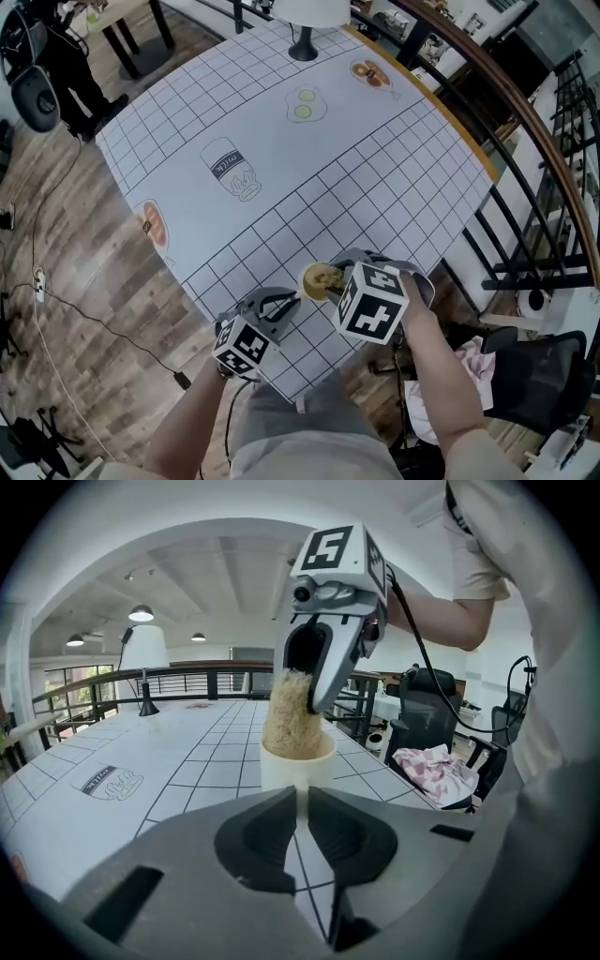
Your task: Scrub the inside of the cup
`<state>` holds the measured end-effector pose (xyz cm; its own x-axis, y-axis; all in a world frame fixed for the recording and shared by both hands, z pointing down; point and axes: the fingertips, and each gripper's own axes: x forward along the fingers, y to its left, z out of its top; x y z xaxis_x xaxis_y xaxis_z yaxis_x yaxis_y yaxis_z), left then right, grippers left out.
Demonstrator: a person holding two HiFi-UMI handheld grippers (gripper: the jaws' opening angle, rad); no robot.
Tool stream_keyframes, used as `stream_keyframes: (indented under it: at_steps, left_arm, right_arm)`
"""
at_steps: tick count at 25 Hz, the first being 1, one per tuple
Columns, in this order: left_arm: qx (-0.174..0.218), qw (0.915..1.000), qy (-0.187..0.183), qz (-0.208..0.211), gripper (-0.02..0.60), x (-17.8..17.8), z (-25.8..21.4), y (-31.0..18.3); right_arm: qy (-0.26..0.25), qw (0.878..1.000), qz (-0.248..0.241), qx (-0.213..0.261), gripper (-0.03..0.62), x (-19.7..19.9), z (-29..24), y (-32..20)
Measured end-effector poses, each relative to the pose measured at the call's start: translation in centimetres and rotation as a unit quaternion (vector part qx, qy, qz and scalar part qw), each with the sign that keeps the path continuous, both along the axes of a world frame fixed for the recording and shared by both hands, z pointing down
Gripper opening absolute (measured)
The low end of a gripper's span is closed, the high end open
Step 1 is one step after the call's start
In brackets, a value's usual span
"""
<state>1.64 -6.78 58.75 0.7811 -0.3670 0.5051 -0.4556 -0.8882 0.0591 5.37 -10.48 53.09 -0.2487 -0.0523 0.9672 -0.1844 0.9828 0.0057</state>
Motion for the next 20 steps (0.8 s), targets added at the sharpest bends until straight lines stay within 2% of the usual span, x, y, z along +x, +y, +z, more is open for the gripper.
stream_keyframes:
  at_steps: [3,5,10,12,14,16,20]
  left_arm:
    - [-0.005,1.0000,0.006,-0.004,0.049,0.2,-0.1,-0.2]
    - [-0.003,1.0000,-0.002,0.000,0.049,0.2,0.1,-0.1]
    - [0.001,0.9999,-0.012,0.001,0.049,-0.1,0.5,0.1]
    - [0.004,0.9999,-0.015,-0.001,0.051,-0.2,0.6,0.3]
    - [0.005,0.9999,-0.013,-0.005,0.049,-0.1,0.5,0.3]
    - [0.001,1.0000,-0.002,-0.008,0.049,0.2,0.4,0.1]
    - [0.000,1.0000,0.007,-0.007,0.049,0.4,0.4,0.0]
  right_arm:
    - [0.025,1.000,-0.005,0.011,0.152,-0.1,2.8,0.0]
    - [0.024,1.000,-0.003,0.001,0.150,-0.4,4.4,0.5]
    - [-0.022,0.999,-0.010,-0.048,0.146,-0.7,3.3,1.8]
    - [-0.035,0.998,-0.016,-0.050,0.146,-0.7,1.7,2.1]
    - [-0.027,0.999,-0.009,-0.028,0.147,-0.3,0.3,1.7]
    - [0.005,1.000,-0.001,0.006,0.147,0.3,0.2,0.8]
    - [0.051,0.998,-0.015,0.046,0.149,-0.6,3.4,-0.1]
